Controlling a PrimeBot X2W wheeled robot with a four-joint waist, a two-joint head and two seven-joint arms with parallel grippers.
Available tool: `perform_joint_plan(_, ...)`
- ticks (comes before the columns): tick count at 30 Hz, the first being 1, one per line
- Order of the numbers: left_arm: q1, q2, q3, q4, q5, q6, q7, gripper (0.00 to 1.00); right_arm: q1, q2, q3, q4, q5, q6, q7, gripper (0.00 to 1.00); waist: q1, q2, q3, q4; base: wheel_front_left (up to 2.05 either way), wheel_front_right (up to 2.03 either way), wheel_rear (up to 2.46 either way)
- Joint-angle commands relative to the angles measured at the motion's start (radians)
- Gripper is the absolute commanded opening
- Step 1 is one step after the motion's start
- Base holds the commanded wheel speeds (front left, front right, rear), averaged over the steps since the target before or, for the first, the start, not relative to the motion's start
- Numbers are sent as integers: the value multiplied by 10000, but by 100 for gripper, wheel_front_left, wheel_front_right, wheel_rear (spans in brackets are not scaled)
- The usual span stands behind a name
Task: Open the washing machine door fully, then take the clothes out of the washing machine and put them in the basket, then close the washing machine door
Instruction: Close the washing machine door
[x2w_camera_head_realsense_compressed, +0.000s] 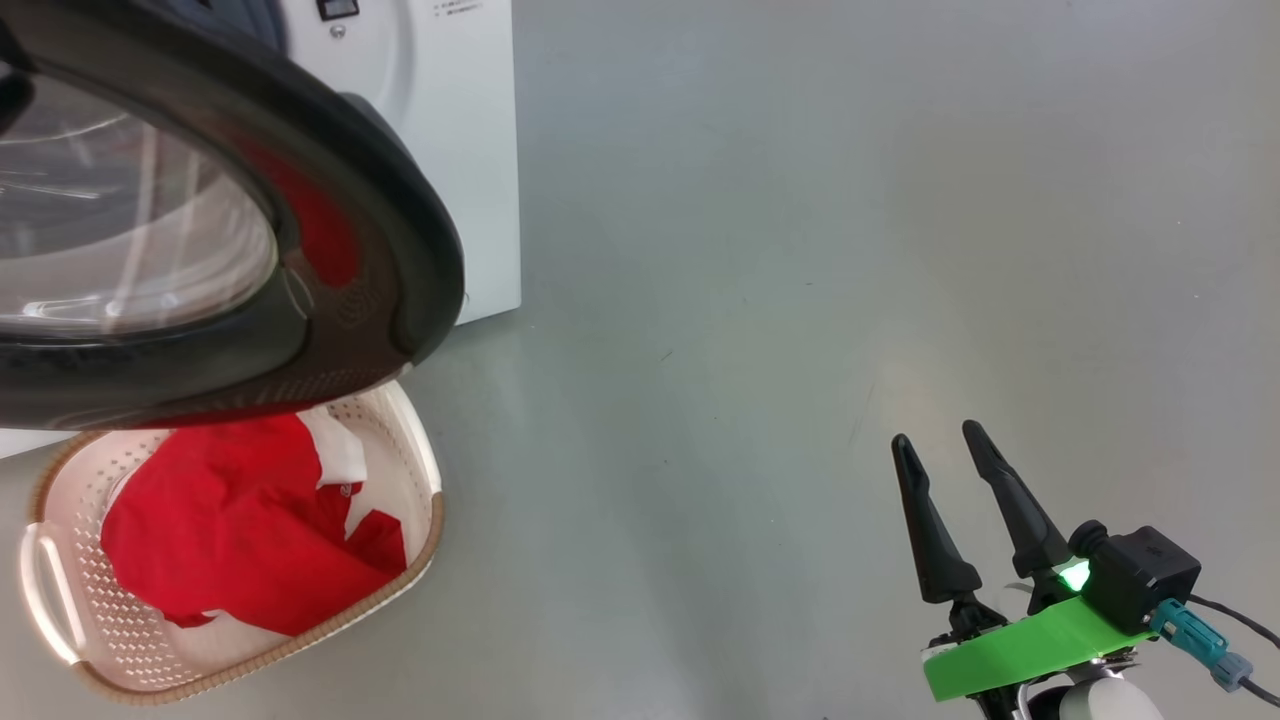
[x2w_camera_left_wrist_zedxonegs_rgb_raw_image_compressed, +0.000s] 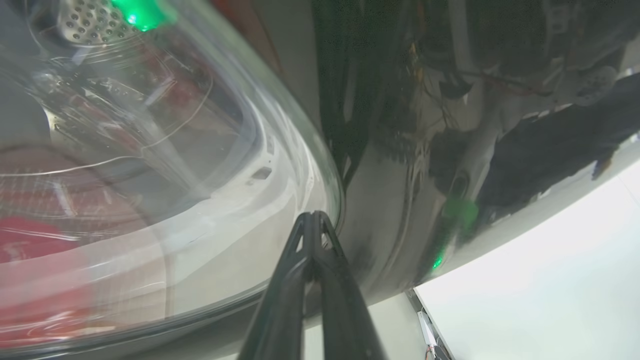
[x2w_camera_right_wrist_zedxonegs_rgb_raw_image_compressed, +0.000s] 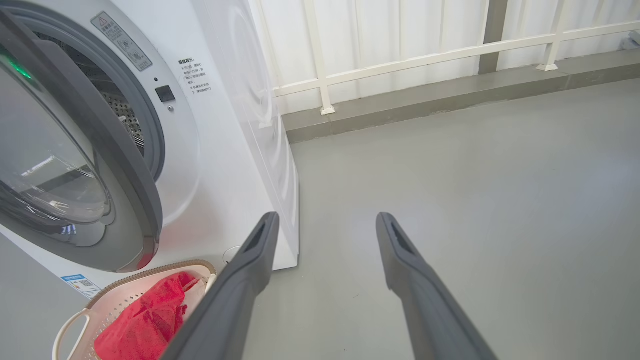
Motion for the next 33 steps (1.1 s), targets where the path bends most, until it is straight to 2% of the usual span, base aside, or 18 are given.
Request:
perform_joint_plan(1,-427,602,317,-168,-62,-35,-132,0,-195,-12,221,-280,-30,16,-48,100,0,0,-11,34,0,0,0)
perform_joint_plan(11,151,666,-128,-447,-661,-35,-445,1,-221,-12,207,-154,-177,16,-48,100,0,0,-269,581,0,0,0)
perform_joint_plan(14,565,662,-99,-656,-812,-35,-588,25,-229,-12,187,-100,-245,16,-48,100,0,0,-378,801,0,0,0)
perform_joint_plan(19,1524,583,27,-937,-919,-35,-1020,49,-192,-12,177,10,-384,16,-48,100,0,0,-605,1173,0,0,0)
perform_joint_plan(21,1968,508,98,-1056,-959,-35,-1240,89,-161,-12,159,47,-457,16,-48,100,0,0,-707,1326,0,0,0)
perform_joint_plan(22,2186,471,125,-1124,-963,-35,-1349,97,-141,-12,139,69,-491,16,-48,100,0,0,-756,1407,0,0,0)
perform_joint_plan(23,2390,437,146,-1179,-936,-35,-1478,100,-128,-12,112,91,-529,16,-48,100,0,0,-796,1486,0,0,0)
perform_joint_plan(33,4319,-12,134,-1596,-878,-35,-2582,100,26,-12,-13,179,-751,16,-48,100,0,0,-1090,2064,0,0,0)
